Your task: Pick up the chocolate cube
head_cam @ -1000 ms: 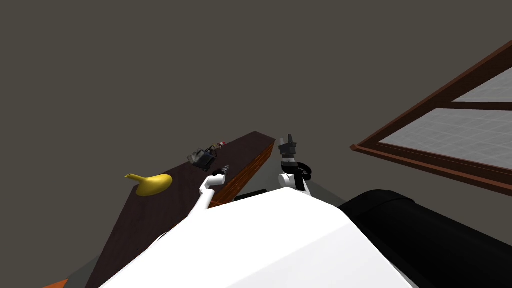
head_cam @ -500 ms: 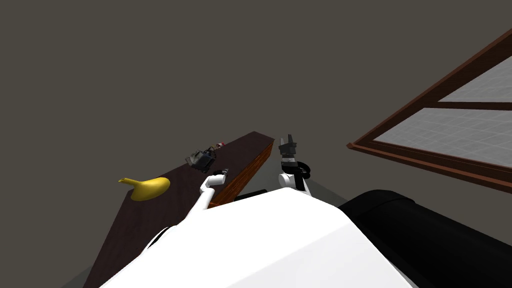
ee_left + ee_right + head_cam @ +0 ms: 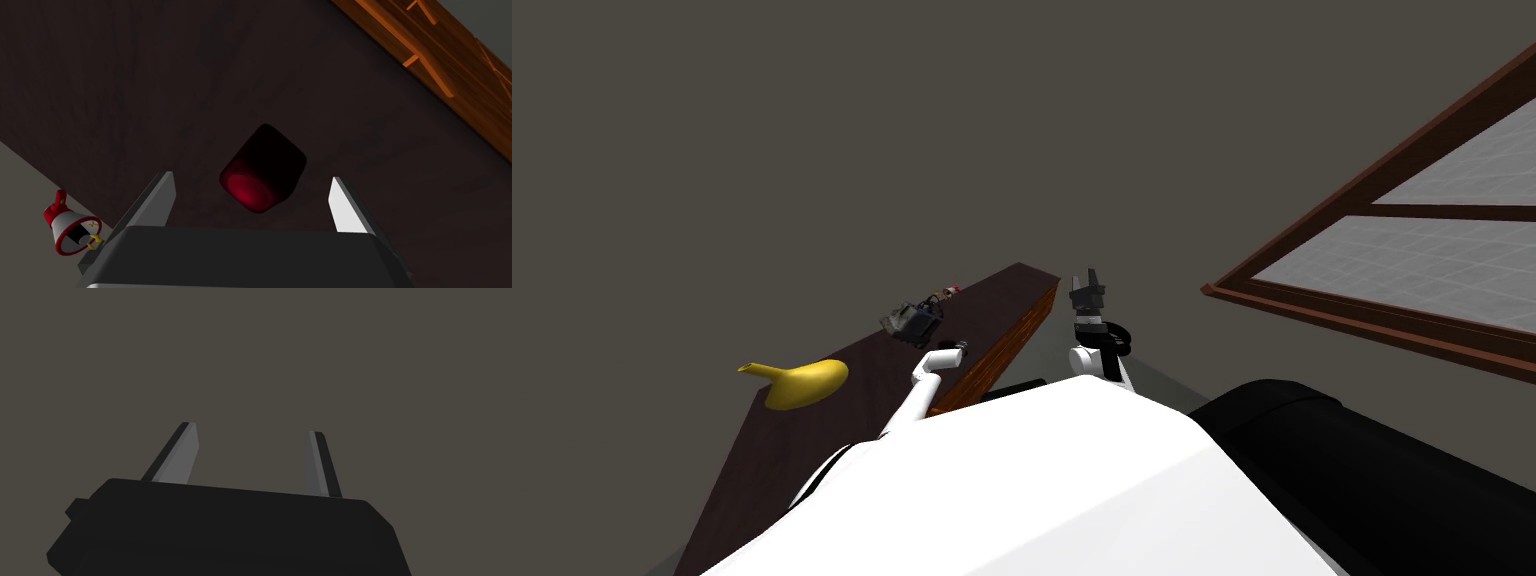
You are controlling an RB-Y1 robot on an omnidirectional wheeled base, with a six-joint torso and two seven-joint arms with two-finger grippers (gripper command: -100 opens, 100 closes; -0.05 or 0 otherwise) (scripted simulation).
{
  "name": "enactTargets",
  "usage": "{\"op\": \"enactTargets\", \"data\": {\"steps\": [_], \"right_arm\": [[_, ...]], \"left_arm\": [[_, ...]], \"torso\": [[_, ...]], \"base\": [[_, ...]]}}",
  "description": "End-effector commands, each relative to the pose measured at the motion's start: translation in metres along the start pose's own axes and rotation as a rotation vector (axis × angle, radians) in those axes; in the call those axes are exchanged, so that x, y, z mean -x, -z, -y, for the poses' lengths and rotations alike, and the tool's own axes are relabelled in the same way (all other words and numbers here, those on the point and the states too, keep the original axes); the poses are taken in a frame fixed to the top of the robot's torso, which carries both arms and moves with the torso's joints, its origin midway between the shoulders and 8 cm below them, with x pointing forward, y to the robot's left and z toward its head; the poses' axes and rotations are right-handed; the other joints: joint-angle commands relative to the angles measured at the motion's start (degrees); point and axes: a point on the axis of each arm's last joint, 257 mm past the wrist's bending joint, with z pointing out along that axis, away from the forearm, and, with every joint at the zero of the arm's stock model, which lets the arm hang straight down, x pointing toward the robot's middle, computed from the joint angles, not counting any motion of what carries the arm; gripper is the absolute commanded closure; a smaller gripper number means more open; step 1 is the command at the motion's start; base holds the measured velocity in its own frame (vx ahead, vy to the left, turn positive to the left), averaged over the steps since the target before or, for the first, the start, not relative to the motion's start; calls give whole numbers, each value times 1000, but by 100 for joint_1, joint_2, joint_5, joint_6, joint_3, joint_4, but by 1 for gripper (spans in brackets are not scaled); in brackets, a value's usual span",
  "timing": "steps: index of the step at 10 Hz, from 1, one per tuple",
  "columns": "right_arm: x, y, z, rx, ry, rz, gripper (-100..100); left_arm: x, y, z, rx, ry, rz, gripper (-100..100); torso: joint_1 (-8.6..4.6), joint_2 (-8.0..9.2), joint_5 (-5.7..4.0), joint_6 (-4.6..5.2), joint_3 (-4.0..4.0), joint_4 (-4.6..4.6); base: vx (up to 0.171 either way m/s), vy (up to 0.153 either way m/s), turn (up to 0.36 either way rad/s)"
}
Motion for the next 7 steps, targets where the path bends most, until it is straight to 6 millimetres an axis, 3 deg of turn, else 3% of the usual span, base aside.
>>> {"op": "enactTargets", "data": {"steps": [1, 2, 6, 7], "right_arm": [[0, 0, 0, 0, 0, 0, 0], [0, 0, 0, 0, 0, 0, 0], [0, 0, 0, 0, 0, 0, 0], [0, 0, 0, 0, 0, 0, 0]], "left_arm": [[0, 0, 0, 0, 0, 0, 0], [-3, -5, -8, 0, 4, 2, -100], [-5, -9, -16, 2, 8, 4, -100], [-5, -9, -16, 1, 8, 4, 100]], "torso": [[0, 0, 0, 0, 0, 0], [-4, 2, -1, 0, 1, 1], [-3, -9, 0, 0, -6, -3], [-7, 1, -2, 0, 0, 0]], "base": [[0, 0, 0], [32, 2, -27], [32, 6, -16], [0, 0, 0]]}}
